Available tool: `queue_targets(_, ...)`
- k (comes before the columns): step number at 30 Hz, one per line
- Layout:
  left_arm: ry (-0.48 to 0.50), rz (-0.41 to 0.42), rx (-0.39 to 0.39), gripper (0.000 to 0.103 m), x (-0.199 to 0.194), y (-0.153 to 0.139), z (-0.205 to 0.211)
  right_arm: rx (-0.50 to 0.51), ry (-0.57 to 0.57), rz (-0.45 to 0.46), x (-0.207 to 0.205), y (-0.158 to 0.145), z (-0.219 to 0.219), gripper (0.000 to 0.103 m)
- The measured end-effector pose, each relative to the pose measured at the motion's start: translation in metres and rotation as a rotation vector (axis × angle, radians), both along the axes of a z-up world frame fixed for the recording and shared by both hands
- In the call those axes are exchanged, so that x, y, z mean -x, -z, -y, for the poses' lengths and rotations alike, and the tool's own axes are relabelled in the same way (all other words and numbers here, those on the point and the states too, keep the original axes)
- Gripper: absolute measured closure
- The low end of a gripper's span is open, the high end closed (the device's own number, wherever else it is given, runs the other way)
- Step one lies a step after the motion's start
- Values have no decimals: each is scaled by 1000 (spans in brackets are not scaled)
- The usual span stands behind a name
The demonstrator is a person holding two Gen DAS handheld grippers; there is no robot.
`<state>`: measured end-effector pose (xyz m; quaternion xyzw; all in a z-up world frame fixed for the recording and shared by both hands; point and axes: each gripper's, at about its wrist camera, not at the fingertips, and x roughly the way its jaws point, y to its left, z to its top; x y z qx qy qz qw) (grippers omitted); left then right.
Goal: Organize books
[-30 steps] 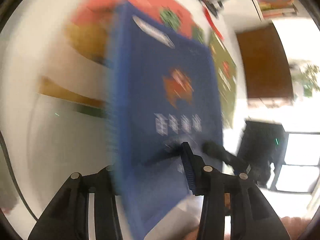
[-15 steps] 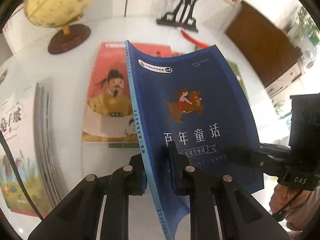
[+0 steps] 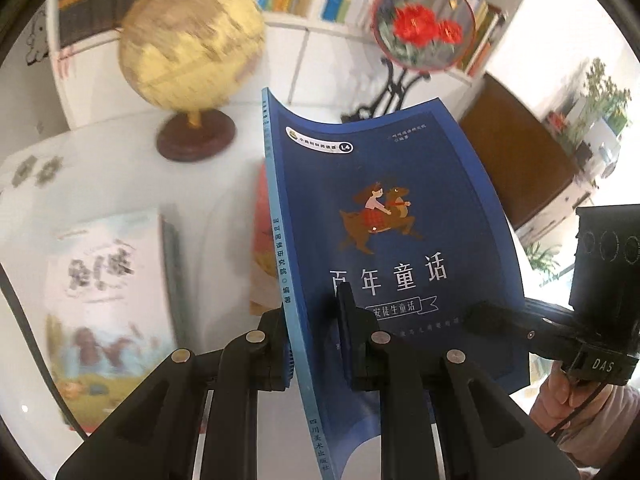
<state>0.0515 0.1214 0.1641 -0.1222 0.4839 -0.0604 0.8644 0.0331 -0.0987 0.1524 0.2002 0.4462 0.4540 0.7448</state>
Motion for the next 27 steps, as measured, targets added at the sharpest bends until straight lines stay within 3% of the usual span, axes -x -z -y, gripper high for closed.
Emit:
queue_targets(7, -86, 32, -5, 88, 19, -15, -62, -10, -76, 45, -3, -26, -61, 94)
queue_targets(12, -138, 14, 7, 86, 35, 2, -114, 15, -142, 72, 1, -33, -120, 94)
queue_targets(19, -216, -46, 30, 85, 53, 33, -165, 97, -229, 13, -3, -4, -196, 94)
queue_targets(27, -251, -117, 42, 82, 67, 67, -197, 167, -275, -64, -7, 31, -243, 94)
